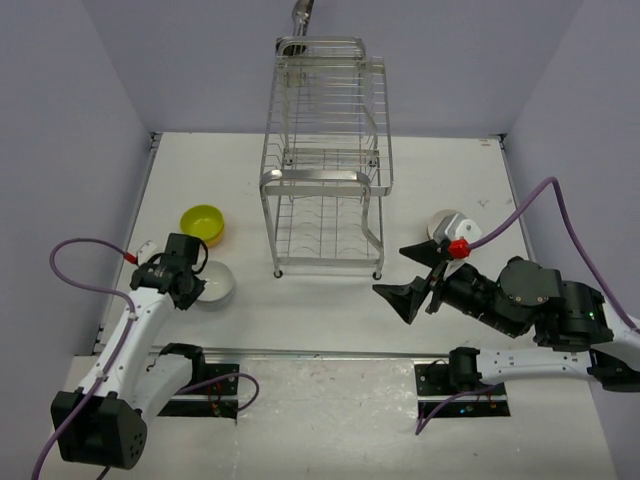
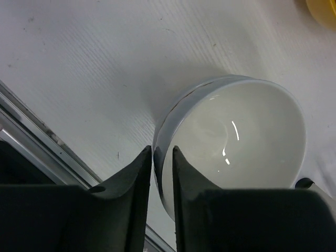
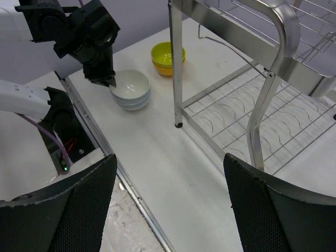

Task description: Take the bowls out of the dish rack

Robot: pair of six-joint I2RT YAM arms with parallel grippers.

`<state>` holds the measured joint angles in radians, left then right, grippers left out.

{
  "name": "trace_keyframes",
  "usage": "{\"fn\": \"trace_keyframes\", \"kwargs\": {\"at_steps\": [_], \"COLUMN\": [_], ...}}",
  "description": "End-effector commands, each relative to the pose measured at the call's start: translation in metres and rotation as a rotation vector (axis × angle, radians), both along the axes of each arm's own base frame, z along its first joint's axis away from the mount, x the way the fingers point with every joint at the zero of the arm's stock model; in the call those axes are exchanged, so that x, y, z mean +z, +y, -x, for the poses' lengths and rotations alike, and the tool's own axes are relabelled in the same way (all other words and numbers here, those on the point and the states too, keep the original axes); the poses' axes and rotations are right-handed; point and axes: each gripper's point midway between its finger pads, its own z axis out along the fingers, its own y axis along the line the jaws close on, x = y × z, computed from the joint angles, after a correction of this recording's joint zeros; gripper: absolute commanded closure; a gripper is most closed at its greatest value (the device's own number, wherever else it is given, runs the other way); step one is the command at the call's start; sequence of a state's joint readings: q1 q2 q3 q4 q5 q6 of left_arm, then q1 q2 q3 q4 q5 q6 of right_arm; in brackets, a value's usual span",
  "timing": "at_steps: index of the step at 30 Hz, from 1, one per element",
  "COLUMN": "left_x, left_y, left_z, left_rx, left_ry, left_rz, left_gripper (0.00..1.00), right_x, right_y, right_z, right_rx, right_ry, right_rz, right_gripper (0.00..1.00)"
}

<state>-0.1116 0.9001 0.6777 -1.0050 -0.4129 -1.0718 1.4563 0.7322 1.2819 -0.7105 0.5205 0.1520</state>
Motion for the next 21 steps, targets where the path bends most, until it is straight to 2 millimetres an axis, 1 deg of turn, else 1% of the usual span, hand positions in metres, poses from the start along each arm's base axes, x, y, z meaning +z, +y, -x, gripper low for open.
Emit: {"fn": "trace_keyframes", "kwargs": {"at_steps": [1,3,4,5,6,8,9,11,12,13,14,15,17,18,20,21], "left_x": [0.011,0.013,0.016,0.017,0.022,0.030,0.034,0.051,0.056,0.069,0.076,0.089,0.110,0.129,0.147,0.163], "left_y": [0.005,0.005,0.004,0.003,0.002,-0.001,-0.007,-0.011,-0.015,-0.015,-0.016,-0.016,-0.014,-0.013,-0.008,-0.007], "left_z": [-0.015,-0.015,-0.016,-0.015,-0.016,-0.017,-0.018,-0.021,-0.022,-0.021,-0.021,-0.023,-0.023,-0.028,-0.029,-0.033], "left_rx": [0.053,0.049,0.046,0.041,0.032,0.017,-0.003,-0.043,-0.060,-0.085,-0.103,-0.116,-0.198,-0.219,-0.273,-0.289], "left_ry": [-0.094,-0.100,-0.114,-0.117,-0.133,-0.157,-0.172,-0.224,-0.238,-0.264,-0.285,-0.318,-0.370,-0.424,-0.443,-0.477], "left_rz": [-0.010,-0.010,-0.006,-0.001,0.004,0.023,0.047,0.064,0.079,0.076,0.076,0.070,0.025,0.005,-0.061,-0.080], "left_gripper": [0.77,0.68,0.58,0.52,0.38,0.26,0.22,0.03,0.00,0.00,0.00,0.00,0.00,0.00,0.00,0.00], "right_x": [0.010,0.010,0.011,0.011,0.011,0.010,0.011,0.009,0.009,0.009,0.009,0.010,0.010,0.012,0.006,0.002], "right_y": [0.003,0.003,0.001,0.001,0.000,-0.001,-0.001,-0.002,-0.003,-0.004,-0.008,-0.010,-0.019,-0.024,-0.029,-0.028], "right_z": [0.003,0.003,0.003,0.003,0.003,0.001,0.000,-0.004,-0.005,-0.007,-0.010,-0.011,-0.017,-0.018,-0.023,-0.028], "right_rx": [0.025,0.026,0.025,0.026,0.023,0.012,0.006,-0.022,-0.031,-0.046,-0.073,-0.089,-0.143,-0.162,-0.200,-0.226], "right_ry": [-0.015,-0.015,-0.014,-0.015,-0.015,-0.015,-0.015,-0.014,-0.013,-0.008,-0.007,0.003,0.012,0.026,0.030,0.036], "right_rz": [-0.046,-0.046,-0.050,-0.049,-0.050,-0.049,-0.053,-0.046,-0.046,-0.048,-0.055,-0.070,-0.092,-0.119,-0.115,-0.105], "right_gripper": [0.17,0.17,0.17,0.17,0.17,0.17,0.17,0.15,0.15,0.14,0.14,0.13,0.13,0.13,0.13,0.12]}}
